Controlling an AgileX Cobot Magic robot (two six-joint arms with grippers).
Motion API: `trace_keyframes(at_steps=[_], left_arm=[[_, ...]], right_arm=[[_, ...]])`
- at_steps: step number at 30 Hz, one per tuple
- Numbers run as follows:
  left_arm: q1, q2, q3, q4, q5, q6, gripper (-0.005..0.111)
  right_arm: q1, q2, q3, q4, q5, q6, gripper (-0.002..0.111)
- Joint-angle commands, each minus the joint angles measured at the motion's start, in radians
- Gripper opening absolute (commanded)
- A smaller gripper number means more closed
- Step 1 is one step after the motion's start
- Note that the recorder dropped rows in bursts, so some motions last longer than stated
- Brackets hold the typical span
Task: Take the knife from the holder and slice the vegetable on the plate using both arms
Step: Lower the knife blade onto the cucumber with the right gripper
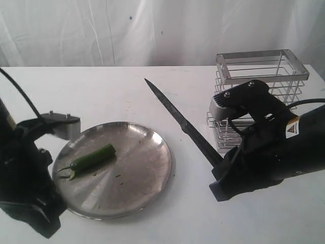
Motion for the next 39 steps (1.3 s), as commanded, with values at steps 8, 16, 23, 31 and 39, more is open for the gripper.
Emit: trace_keyframes(at_steps=[8, 16, 23, 31, 39], left_arm=[[-0.005, -0.076, 0.109, -0.059, -0.179, 0.279, 0.0], [-0.005, -0.12, 0.104, 0.017, -0.516, 0.382, 0.0], [-0.005, -0.079, 0.104, -0.002, -1.009, 0.375, 0.0], [-0.005, 0.005, 0.104, -0.002, -1.139, 0.375, 0.0], [-0.005, 0.042, 0.104, -0.002, -1.26, 0.373, 0.0]], right_arm=[[0.002, 0.119, -0.016, 0.031, -0.032, 0.005, 0.0], [0.002, 0.335, -0.191, 0.033, 0.058, 0.003, 0.0], [0.009, 0.398, -0.3, -0.032, 0.105, 0.008, 0.0], [0.01, 0.398, -0.302, -0.227, 0.119, 0.236, 0.0], [0.145, 0.398, -0.302, -0.227, 0.176, 0.258, 0.0]])
